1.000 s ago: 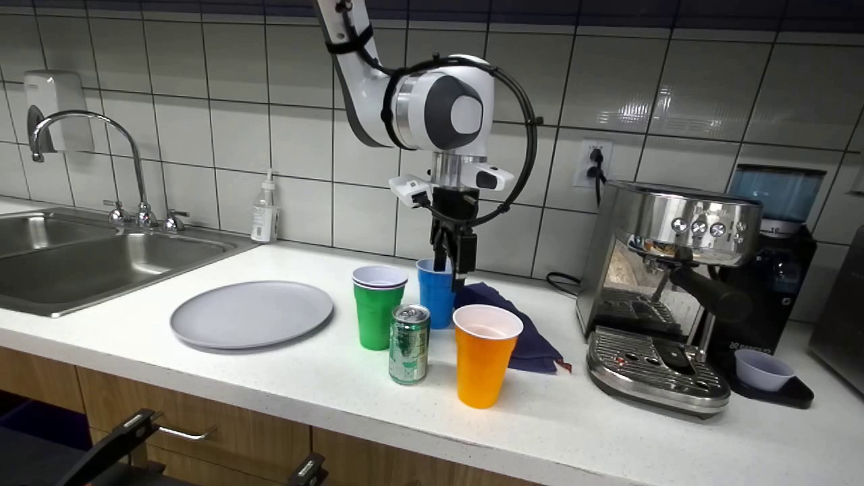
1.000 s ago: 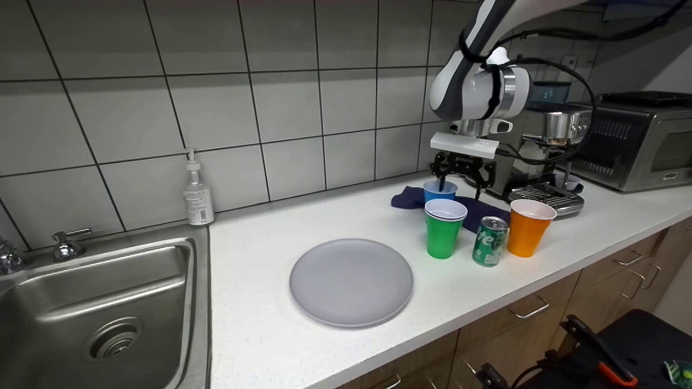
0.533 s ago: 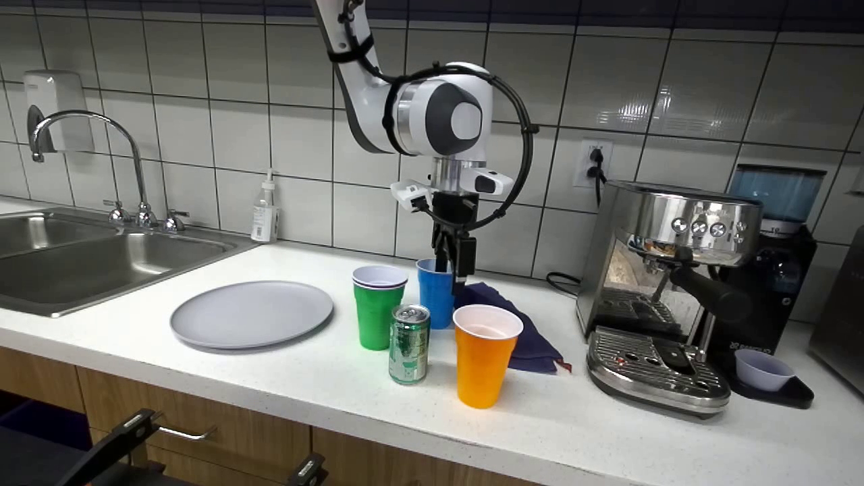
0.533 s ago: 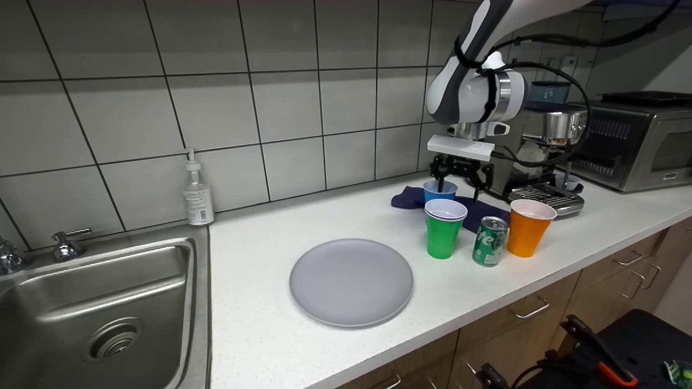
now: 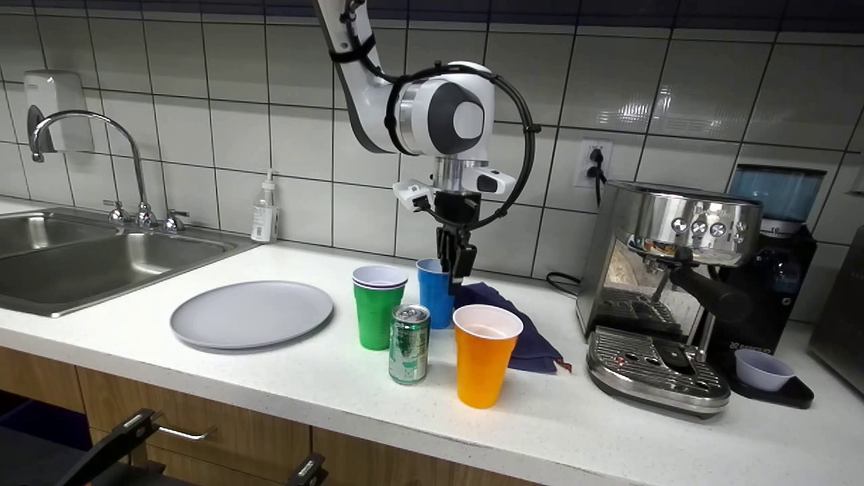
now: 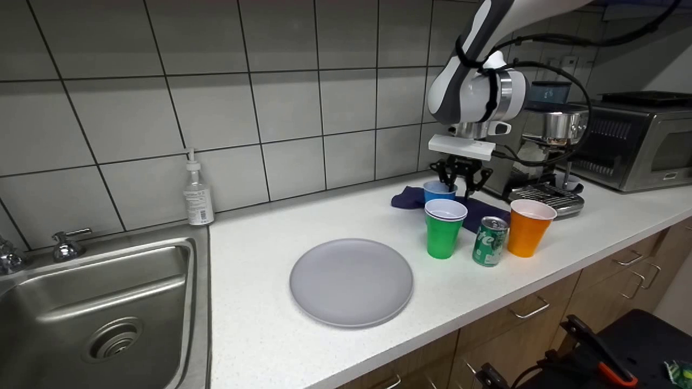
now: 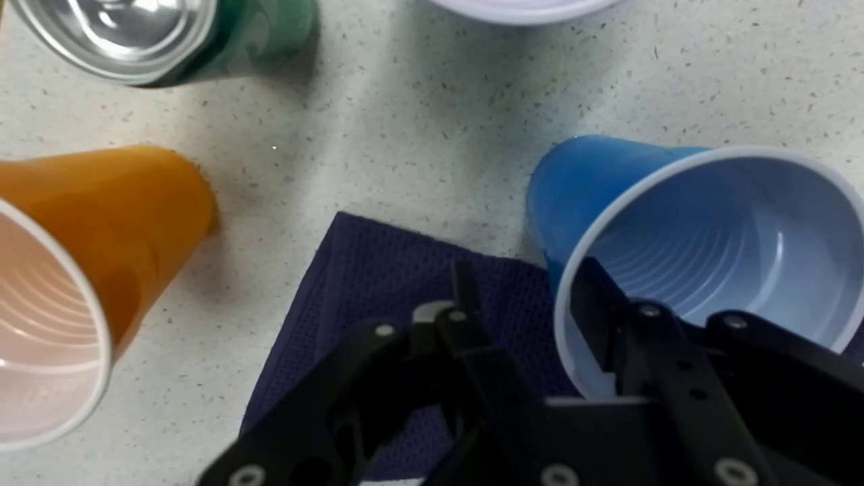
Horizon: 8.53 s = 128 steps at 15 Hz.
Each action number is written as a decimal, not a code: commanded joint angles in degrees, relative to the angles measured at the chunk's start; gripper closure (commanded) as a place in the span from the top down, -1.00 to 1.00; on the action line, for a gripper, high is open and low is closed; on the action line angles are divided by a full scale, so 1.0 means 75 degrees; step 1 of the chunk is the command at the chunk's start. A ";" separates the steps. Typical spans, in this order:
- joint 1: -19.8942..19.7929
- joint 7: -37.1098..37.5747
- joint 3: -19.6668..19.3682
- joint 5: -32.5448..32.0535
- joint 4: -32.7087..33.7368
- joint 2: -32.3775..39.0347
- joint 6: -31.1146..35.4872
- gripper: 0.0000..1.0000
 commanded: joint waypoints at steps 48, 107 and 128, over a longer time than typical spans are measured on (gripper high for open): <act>-0.0291 -0.2357 0.0230 0.0086 -0.2430 -0.2890 0.2239 -0.98; -0.0268 -0.4327 0.0609 0.0242 -0.3572 -0.3919 0.0717 -0.98; -0.0239 -0.3731 0.0634 -0.0134 -0.3511 -0.3419 0.0870 -0.98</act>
